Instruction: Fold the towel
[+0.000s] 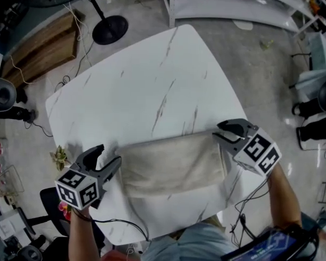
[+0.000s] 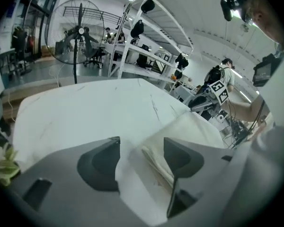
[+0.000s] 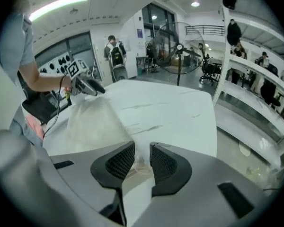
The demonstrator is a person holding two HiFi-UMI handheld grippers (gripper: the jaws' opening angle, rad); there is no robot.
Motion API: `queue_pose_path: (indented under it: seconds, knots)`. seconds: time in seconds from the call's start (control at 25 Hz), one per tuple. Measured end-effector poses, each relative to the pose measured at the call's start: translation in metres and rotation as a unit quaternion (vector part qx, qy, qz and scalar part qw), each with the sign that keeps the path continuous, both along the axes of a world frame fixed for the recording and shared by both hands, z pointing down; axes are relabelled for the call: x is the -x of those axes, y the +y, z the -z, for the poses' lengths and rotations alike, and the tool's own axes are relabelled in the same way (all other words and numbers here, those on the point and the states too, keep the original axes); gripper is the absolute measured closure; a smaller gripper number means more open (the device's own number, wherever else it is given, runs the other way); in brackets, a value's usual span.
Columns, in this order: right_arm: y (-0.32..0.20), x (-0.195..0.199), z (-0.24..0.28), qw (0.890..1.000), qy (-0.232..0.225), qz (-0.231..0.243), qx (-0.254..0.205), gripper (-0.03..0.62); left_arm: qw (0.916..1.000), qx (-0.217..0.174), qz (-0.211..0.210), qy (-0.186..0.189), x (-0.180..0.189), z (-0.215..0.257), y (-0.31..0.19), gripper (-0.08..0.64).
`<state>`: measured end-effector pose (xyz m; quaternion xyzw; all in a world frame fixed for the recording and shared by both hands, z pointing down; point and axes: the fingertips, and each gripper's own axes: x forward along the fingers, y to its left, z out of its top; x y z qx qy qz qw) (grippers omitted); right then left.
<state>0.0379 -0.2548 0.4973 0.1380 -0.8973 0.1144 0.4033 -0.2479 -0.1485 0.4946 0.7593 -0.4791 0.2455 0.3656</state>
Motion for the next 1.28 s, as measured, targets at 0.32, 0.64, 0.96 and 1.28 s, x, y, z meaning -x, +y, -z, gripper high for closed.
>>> queue_pose_path:
  seconds: [0.32,0.64,0.96,1.28]
  knots:
    - [0.028,0.038,0.059,0.996,-0.052,0.028,-0.064,0.482,0.9921,-0.119,0.007,-0.04,-0.01,0.066,0.004,0.502]
    - [0.047,0.059,-0.018,0.998,0.002,0.061,-0.028,0.508,0.9909,-0.067,-0.087,-0.077,-0.057,-0.018,-0.002,0.506]
    - [0.04,0.059,-0.015,0.998,-0.015,0.049,-0.025,0.495,0.9958,-0.068,-0.035,-0.05,-0.043,-0.016,-0.017,0.52]
    - [0.117,0.03,0.031,0.998,-0.027,0.046,-0.041,0.509,0.9927,-0.096,-0.066,-0.033,-0.07,0.044,0.05,0.52]
